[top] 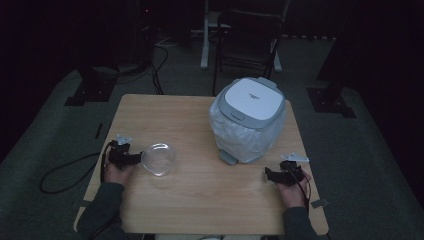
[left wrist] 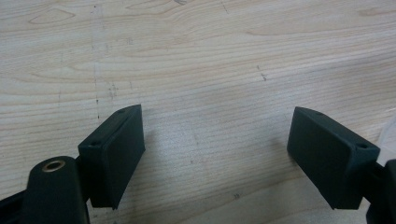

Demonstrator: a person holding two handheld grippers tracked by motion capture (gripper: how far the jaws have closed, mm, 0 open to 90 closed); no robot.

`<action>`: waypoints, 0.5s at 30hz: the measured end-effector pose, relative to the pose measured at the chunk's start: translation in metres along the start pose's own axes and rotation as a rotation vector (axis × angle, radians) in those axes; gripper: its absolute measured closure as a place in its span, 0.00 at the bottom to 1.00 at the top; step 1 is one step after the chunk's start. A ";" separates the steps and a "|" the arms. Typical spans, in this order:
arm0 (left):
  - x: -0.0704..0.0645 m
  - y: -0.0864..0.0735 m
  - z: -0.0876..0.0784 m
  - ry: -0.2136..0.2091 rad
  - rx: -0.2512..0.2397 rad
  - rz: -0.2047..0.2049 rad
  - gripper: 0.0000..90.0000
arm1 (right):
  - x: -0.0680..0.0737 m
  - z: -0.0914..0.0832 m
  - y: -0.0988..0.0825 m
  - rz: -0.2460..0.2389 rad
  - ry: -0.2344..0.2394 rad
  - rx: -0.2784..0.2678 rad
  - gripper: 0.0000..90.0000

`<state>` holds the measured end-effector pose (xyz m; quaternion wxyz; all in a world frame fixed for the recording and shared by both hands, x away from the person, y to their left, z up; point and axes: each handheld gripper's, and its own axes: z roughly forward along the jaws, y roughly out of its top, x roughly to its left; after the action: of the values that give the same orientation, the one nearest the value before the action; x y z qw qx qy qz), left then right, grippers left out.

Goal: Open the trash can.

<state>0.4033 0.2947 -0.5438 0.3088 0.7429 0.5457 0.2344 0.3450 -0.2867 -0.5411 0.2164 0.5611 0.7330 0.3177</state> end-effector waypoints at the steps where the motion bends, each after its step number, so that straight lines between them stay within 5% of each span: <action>1: 0.000 0.000 0.000 0.000 0.000 0.000 0.22 | 0.001 -0.002 0.001 -0.004 -0.006 -0.007 0.20; 15: 0.000 0.000 0.000 0.000 0.000 0.000 0.22 | 0.012 -0.021 0.014 -0.042 -0.021 -0.047 0.33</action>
<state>0.4033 0.2947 -0.5437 0.3086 0.7430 0.5457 0.2344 0.3369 -0.2772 -0.5163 0.2437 0.5437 0.7345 0.3247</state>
